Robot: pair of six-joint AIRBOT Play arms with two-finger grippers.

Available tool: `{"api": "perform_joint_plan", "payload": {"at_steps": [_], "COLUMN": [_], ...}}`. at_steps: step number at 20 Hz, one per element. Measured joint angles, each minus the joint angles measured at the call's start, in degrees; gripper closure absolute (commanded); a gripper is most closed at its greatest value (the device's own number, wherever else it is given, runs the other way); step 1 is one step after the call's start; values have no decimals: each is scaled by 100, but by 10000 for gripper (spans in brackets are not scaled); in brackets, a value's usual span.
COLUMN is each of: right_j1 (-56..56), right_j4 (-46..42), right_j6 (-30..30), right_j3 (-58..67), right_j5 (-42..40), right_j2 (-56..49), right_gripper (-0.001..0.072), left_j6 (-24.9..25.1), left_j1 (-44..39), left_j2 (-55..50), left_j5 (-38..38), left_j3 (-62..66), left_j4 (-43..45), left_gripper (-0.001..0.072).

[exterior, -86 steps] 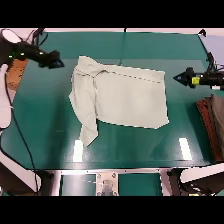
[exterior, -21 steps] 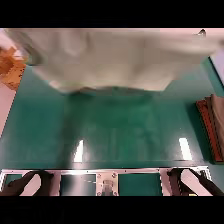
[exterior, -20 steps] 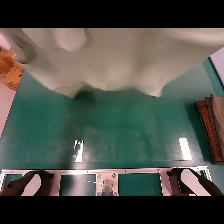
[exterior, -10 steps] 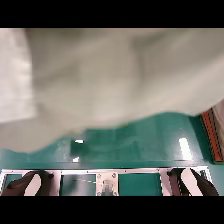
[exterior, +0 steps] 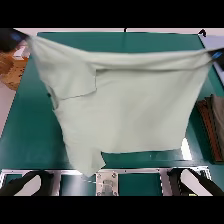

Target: Fold the shirts.

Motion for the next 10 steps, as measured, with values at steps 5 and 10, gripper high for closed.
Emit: {"api": "perform_joint_plan", "payload": {"at_steps": [5, 10], "right_j1": [393, 476], "right_j4": [98, 273], "right_j6": [-339, -146], "right_j3": [39, 1987], "right_j5": [-828, -546], "right_j2": [-2457, -4616], "right_gripper": [694, 695], "left_j6": [37, -35], "left_j1": [-442, -503], "left_j2": [-1902, -2933], "left_j5": [1440, 2227], "left_j3": [-426, -46], "left_j4": [-310, -575], "left_gripper": [685, 686]}}
